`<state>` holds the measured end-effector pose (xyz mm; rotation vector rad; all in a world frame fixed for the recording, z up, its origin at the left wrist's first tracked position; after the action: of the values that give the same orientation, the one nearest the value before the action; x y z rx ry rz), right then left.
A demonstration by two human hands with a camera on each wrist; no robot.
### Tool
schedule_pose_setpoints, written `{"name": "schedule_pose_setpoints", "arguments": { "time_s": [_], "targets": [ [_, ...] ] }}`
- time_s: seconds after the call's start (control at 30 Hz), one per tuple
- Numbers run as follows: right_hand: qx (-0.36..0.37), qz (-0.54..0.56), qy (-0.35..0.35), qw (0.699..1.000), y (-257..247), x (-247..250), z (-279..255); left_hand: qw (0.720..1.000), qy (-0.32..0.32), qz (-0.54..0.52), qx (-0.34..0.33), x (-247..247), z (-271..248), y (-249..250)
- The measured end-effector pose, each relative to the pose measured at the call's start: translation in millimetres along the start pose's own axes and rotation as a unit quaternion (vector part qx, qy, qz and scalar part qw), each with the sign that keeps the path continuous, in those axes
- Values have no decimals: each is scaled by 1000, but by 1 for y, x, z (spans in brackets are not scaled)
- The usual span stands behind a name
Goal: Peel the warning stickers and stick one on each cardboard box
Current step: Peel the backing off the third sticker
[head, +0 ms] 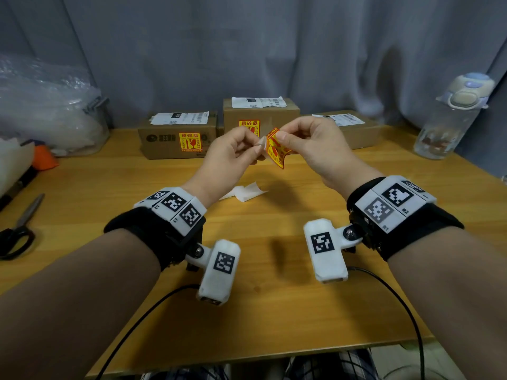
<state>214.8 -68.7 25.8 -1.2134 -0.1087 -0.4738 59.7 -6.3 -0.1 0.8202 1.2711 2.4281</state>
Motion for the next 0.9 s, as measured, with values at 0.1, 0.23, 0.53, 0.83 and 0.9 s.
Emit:
{"name": "schedule_pose_setpoints", "arguments": {
  "time_s": [0.1, 0.23, 0.53, 0.83, 0.9],
  "targets": [
    [6, -18, -4, 1000, 0, -1, 1, 999, -15, -21, 19, -2, -2, -2],
    [7, -46, -12, 999, 0, -1, 1, 996, -36, -71, 27, -1, -2, 5],
    [20, -83, 16, 996, -2, -4, 3, 998, -3, -49, 40, -1, -2, 1],
    [13, -75, 74, 994, 0, -6, 5, 998, 16, -42, 43, 0, -1, -2],
    [11, -67, 89, 994, 1, -5, 5, 998, 20, -37, 49, 0, -1, -4]
  ]
}}
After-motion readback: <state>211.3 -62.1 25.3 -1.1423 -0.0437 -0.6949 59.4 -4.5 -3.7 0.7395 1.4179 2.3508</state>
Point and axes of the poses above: each hand's wrist, its own z-axis towards the middle knuckle, its own x-axis out of the back of the hand, y = z × x, the point moved 1 cm from there along z, towards the middle knuckle, and after that the axes turned 5 degrees about -y, right-handed, at the moved point
